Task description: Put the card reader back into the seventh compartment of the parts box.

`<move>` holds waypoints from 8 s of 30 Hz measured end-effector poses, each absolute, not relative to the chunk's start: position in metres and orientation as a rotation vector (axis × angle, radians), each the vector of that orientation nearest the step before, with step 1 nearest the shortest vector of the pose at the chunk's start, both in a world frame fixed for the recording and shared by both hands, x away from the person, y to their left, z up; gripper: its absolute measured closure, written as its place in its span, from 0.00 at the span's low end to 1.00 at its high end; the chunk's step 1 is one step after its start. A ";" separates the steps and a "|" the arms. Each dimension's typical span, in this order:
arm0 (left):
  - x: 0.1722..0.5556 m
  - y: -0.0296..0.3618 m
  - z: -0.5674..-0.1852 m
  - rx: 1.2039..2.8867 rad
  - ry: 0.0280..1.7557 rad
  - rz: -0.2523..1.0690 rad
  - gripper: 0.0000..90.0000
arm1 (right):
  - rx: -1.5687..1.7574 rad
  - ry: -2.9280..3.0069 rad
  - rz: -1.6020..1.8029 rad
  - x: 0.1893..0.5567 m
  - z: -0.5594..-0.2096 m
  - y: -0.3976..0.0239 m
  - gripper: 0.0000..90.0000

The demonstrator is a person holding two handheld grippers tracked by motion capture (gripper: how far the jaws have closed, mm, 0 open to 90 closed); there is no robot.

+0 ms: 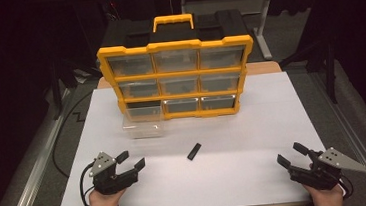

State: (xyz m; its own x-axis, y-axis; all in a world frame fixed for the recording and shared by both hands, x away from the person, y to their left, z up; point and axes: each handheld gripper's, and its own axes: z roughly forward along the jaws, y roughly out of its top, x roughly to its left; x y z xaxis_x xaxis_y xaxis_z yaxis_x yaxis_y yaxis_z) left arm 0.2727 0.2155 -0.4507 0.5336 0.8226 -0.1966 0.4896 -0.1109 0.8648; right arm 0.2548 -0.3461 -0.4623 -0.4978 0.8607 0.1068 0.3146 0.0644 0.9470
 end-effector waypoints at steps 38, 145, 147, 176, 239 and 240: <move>0.277 0.174 -0.447 1.816 0.987 0.338 0.36 | 1.160 1.862 1.443 0.255 -0.462 -0.345 0.26; 0.375 0.048 -0.432 2.416 1.075 0.088 0.51 | 1.141 1.875 1.436 0.255 -0.462 -0.345 0.25; 0.376 0.047 -0.434 2.427 1.078 0.074 0.51 | 1.143 1.871 1.434 0.255 -0.462 -0.345 0.25; 0.372 0.038 -0.443 2.541 1.001 0.122 0.80 | 1.149 1.882 1.419 0.255 -0.463 -0.344 0.25; 0.345 0.133 -0.393 2.348 1.072 0.141 0.80 | 1.147 1.888 1.416 0.256 -0.463 -0.344 0.25; 0.345 0.135 -0.391 2.340 1.077 0.146 0.80 | 1.146 1.888 1.416 0.256 -0.463 -0.344 0.25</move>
